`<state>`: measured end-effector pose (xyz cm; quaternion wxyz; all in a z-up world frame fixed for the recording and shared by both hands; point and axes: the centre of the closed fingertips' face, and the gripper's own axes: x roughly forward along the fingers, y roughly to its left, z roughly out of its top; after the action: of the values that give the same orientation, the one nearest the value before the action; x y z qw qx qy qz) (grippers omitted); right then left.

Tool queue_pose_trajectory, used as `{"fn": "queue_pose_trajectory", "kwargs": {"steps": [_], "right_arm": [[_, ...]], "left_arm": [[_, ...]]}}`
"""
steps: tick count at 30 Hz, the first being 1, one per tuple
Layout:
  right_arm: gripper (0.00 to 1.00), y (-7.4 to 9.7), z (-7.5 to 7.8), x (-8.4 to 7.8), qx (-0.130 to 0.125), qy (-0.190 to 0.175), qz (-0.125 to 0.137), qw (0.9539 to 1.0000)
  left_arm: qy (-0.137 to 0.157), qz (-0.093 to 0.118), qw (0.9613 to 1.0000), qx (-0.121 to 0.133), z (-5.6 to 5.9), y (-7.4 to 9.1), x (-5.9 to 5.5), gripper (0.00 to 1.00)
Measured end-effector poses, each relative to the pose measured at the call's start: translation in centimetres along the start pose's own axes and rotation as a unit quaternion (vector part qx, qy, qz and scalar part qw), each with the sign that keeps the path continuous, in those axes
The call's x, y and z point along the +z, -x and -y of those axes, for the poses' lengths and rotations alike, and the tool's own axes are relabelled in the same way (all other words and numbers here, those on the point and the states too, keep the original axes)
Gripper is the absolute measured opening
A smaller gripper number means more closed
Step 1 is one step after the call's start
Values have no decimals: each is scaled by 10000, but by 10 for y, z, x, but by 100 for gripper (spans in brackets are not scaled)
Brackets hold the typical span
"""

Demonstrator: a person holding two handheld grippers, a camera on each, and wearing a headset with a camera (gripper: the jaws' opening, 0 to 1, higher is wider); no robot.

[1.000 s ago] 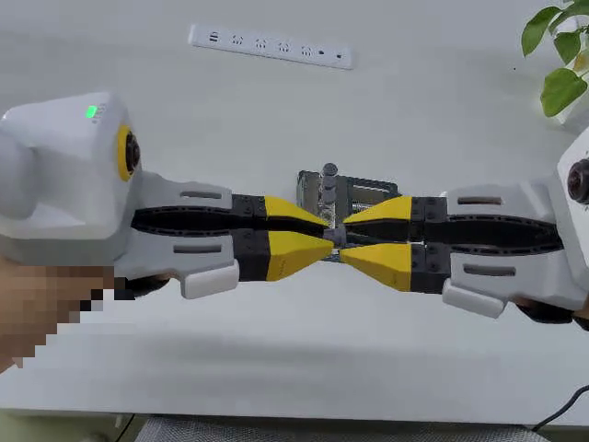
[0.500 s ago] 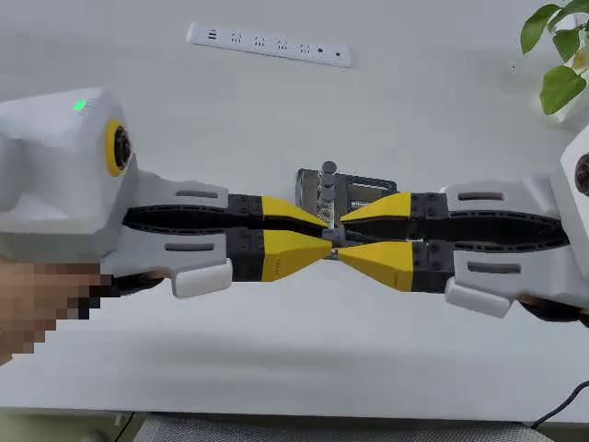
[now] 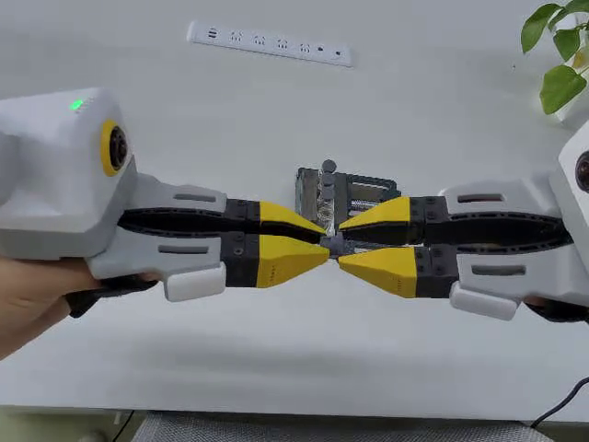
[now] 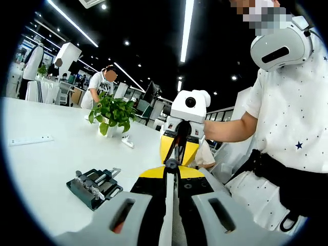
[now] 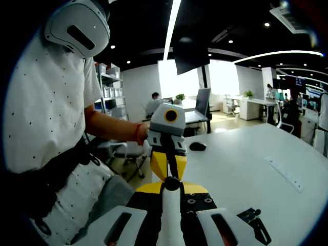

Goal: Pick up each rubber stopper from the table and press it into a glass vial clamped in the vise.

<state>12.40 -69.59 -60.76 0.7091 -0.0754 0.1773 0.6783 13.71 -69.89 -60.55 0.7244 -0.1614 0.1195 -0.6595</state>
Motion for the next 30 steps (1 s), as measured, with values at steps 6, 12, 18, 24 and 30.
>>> {"fn": "queue_pose_trajectory", "kwargs": {"steps": [6,12,18,24,30], "right_arm": [[7,0,-1,1,82,69,-25,9999],[7,-1,0,2,70,111,-6,9999],[6,0,3,1,59,109,-15,9999],[6,-3,5,2,30,39,-71,10000],[6,-7,7,2,-6,28,-139,9999]], "left_arm": [[9,-15,10000,-58,1,1,0,3],[-5,19,10000,-54,0,2,1,3],[-30,56,10000,-23,-1,3,1,4],[-52,92,9999,20,-4,4,1,4],[-90,143,9998,98,-7,4,1,4]]}}
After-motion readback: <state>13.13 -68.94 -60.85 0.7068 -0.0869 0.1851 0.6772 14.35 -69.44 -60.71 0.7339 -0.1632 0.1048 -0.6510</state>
